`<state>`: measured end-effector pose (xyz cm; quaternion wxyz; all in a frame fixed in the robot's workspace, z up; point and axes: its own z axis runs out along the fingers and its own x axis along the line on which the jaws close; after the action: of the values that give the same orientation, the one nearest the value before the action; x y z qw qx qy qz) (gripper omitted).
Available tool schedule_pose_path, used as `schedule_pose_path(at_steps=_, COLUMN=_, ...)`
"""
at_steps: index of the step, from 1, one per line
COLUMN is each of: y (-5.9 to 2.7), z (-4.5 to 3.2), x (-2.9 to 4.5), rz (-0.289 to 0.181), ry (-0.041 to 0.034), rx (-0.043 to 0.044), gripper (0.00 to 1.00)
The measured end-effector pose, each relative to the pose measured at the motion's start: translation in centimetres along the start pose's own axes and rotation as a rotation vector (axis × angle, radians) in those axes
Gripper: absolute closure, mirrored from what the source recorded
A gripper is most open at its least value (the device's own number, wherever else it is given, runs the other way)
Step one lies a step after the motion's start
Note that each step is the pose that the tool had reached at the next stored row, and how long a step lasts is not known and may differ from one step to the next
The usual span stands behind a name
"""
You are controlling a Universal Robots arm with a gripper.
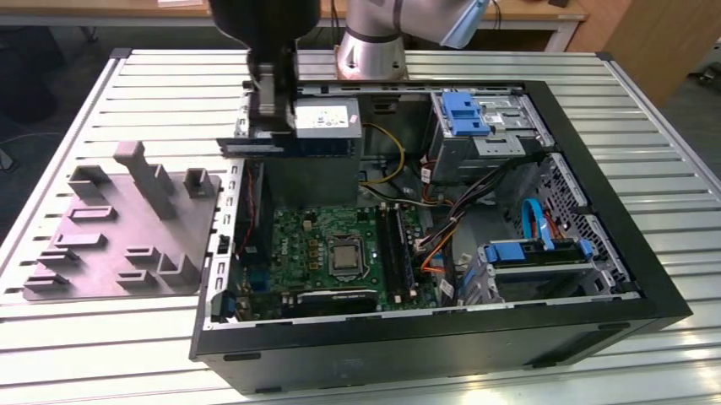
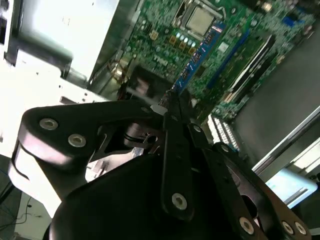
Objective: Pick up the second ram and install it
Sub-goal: 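Pick up the second ram and move it above second insertion slot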
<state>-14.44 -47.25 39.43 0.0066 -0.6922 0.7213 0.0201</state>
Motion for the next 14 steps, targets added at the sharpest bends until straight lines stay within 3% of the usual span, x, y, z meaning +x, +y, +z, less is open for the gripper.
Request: schedule_pose_path(at_steps=14, y=-6.35, z=-0.12, x=-0.26, rz=0.0, ry=0.0002, rx=-0.0038, gripper=0.89)
